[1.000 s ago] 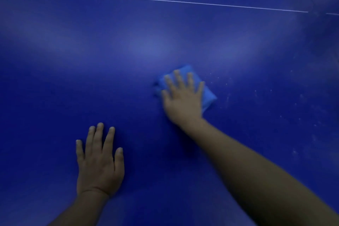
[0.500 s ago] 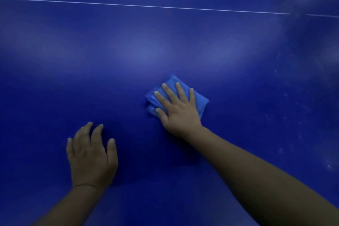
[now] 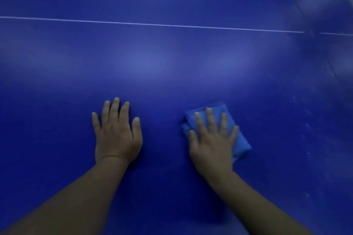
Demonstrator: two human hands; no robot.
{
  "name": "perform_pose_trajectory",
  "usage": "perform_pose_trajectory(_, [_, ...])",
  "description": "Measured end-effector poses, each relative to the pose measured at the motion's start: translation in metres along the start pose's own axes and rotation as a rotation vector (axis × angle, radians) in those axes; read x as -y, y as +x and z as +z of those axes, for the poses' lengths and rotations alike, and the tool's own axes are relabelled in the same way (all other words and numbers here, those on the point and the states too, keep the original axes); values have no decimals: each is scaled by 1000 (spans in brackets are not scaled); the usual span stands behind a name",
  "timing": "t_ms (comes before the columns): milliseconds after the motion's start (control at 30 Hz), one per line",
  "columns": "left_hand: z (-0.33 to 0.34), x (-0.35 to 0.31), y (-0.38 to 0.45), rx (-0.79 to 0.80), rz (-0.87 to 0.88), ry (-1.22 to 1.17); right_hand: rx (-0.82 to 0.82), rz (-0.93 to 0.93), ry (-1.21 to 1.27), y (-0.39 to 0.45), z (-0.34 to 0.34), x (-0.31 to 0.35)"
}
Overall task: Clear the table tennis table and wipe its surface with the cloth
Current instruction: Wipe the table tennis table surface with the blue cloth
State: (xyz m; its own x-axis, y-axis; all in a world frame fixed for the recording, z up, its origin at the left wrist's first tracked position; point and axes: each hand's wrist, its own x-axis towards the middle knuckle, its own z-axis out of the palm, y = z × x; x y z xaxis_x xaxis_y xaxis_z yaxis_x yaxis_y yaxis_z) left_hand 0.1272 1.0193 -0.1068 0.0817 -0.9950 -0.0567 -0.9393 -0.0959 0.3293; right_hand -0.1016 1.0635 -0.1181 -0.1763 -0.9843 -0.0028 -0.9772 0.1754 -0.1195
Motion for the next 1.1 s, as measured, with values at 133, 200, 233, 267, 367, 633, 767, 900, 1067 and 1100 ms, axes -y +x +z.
perform_pose_trajectory(133, [1,2,3,-60,-14,-35,-1,-218,93,52,13,105])
perform_pose_trajectory(200, [3,2,4,-35,-4,-4,32,-265,99,88,15,119])
perform_pose_trajectory(233, [4,2,5,-25,5,9,44,-256,82,108,16,110])
perform_pose_trajectory(267, [5,1,6,-11,10,22,44,-203,71,127,15,91])
perform_pose_trajectory(367, [5,1,6,33,3,51,5,131,20,160,2,-5])
perform_pose_trajectory(633, [5,1,8,58,-2,77,-6,307,34,146,-9,-18])
perform_pose_trajectory(767, [2,-1,8,66,-13,78,24,-256,7,133,4,12])
perform_pose_trajectory(900, [1,-2,9,88,-16,87,67,333,-12,159,-21,-92])
perform_pose_trajectory(1067, [2,-1,8,76,-11,102,23,357,10,137,-13,-52])
perform_pose_trajectory(1100, [3,0,8,69,-11,108,5,241,12,138,-5,-21])
